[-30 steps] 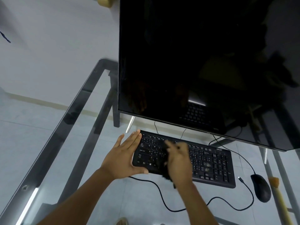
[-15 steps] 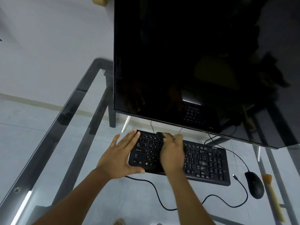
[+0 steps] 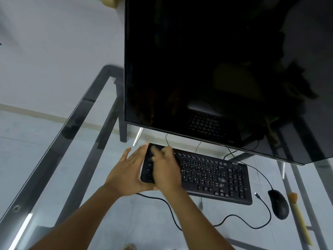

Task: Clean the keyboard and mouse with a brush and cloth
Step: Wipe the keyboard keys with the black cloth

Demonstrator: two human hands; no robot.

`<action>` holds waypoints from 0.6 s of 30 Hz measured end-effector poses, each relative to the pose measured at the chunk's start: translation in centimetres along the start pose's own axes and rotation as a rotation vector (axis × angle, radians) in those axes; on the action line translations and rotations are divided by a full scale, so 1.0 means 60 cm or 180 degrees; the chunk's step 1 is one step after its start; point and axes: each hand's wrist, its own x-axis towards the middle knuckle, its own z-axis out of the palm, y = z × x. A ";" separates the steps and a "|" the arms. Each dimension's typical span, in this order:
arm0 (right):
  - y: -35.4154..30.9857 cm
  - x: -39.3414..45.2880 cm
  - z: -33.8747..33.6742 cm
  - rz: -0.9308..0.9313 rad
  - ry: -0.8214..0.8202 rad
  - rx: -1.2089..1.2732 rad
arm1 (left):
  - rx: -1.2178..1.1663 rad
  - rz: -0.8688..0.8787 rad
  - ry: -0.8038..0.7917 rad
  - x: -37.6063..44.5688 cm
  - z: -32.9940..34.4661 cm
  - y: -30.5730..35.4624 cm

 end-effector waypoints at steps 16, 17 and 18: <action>0.041 -0.050 -0.022 0.0415 -0.0835 0.0856 | 0.0315 0.0052 -0.0196 -0.003 0.002 -0.007; 0.050 -0.064 -0.021 0.0517 -0.1003 0.0940 | 0.0403 0.0078 -0.0201 -0.003 0.003 -0.007; 0.060 -0.067 -0.023 0.0405 -0.1009 0.0871 | 0.0454 0.0093 -0.0206 -0.003 0.003 -0.007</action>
